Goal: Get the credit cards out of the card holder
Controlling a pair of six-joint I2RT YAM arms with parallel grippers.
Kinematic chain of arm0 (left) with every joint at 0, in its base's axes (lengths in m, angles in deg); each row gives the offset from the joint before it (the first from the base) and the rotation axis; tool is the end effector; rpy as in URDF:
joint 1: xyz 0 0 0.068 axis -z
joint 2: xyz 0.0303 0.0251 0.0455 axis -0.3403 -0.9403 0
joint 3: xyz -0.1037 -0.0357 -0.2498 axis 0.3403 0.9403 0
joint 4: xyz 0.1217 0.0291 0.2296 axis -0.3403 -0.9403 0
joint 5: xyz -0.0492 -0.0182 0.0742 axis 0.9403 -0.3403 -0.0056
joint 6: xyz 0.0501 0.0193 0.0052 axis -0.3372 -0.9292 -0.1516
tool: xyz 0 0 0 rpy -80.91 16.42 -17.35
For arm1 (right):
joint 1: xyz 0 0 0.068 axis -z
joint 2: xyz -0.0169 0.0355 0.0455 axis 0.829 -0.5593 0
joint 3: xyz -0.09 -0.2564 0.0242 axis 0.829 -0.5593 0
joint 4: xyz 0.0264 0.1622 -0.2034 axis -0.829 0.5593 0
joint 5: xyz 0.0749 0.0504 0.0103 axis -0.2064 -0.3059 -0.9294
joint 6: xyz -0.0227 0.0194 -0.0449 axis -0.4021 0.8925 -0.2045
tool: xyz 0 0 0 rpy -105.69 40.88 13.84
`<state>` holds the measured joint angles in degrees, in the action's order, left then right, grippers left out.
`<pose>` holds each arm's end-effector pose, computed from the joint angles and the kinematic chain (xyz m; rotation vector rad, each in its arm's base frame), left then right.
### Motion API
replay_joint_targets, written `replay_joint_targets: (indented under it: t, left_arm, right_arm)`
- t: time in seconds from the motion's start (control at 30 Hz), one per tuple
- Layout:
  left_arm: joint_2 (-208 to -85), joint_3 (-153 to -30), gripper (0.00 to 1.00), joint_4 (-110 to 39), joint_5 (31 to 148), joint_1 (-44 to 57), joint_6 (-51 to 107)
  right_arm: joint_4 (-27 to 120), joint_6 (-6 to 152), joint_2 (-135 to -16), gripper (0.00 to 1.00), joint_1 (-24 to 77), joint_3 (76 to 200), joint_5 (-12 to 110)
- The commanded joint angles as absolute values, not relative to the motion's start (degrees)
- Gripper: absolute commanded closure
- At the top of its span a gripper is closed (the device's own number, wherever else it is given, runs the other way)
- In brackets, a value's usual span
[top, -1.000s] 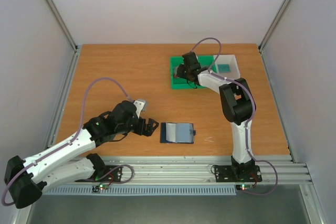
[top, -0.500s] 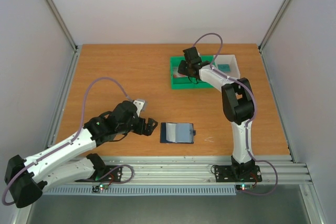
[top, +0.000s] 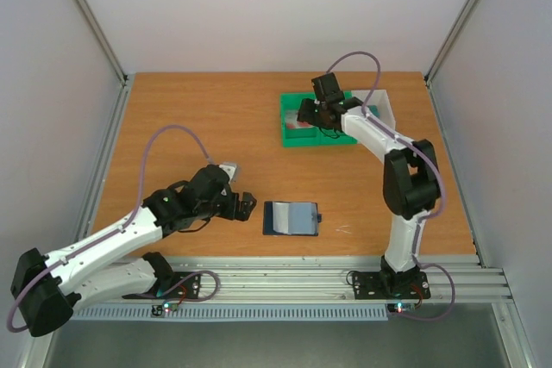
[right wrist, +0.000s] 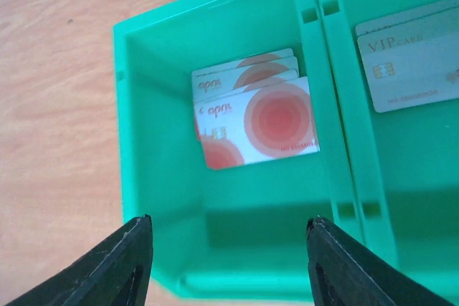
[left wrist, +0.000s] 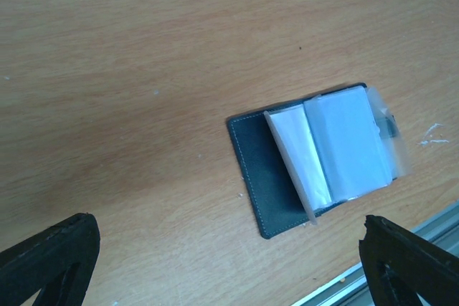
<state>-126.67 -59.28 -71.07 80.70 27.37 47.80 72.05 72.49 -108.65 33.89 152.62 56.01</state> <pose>0.1325 -0.1429 0.2405 0.3401 2.4928 -0.5904 0.4135 0.1682 0.2284 -0.3428 2.4279 0.2266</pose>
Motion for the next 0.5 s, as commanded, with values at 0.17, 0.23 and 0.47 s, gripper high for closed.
replay_joint_targets:
  t: [0.17,0.23,0.47]
  left_arm:
    - [-123.3,-65.3,0.01,-75.3,70.1,27.2,48.3]
    - [-121.7,-66.2,0.01,-76.0,68.2,27.3,48.2]
    - [-117.0,-68.2,0.01,-77.8,65.5,27.2,48.9]
  right_arm:
    - [73.4,70.6,-90.0,0.17,34.1,141.5,48.3]
    - [73.9,70.1,-85.0,0.11,34.1,138.7,46.5]
    - [79.7,67.4,-71.0,0.02,33.7,131.2,42.7]
